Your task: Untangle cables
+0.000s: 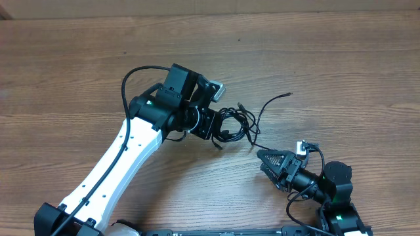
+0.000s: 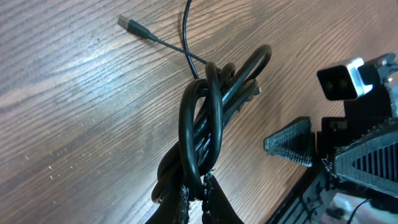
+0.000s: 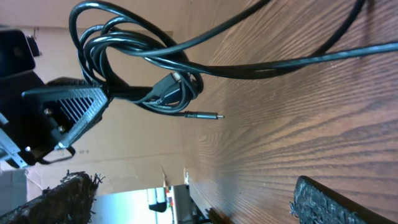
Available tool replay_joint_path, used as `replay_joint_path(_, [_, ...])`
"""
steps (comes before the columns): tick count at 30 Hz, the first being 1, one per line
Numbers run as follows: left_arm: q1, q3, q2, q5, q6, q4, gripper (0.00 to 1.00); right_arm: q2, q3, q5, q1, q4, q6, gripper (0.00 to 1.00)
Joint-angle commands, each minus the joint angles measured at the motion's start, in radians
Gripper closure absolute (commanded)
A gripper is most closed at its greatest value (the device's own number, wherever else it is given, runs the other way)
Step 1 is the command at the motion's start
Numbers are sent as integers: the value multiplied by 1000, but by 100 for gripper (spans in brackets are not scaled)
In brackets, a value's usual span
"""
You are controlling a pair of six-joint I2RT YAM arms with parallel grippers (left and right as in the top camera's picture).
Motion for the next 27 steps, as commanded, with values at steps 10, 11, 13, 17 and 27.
replay_joint_path(10, [-7,17,3,92,-275,48,96,-1,-10,67,4,67,-19,9])
replay_joint_path(11, [-9,17,3,94,-353,55,96,-1,-10,80,4,65,25,9])
replay_joint_path(13, [-15,17,3,101,-410,67,96,-1,-10,95,4,65,69,9])
replay_joint_path(17, [-49,17,3,117,-422,92,96,-1,-10,135,4,65,127,9])
replay_joint_path(27, [-132,17,3,115,-420,107,96,-1,-10,233,4,61,130,21])
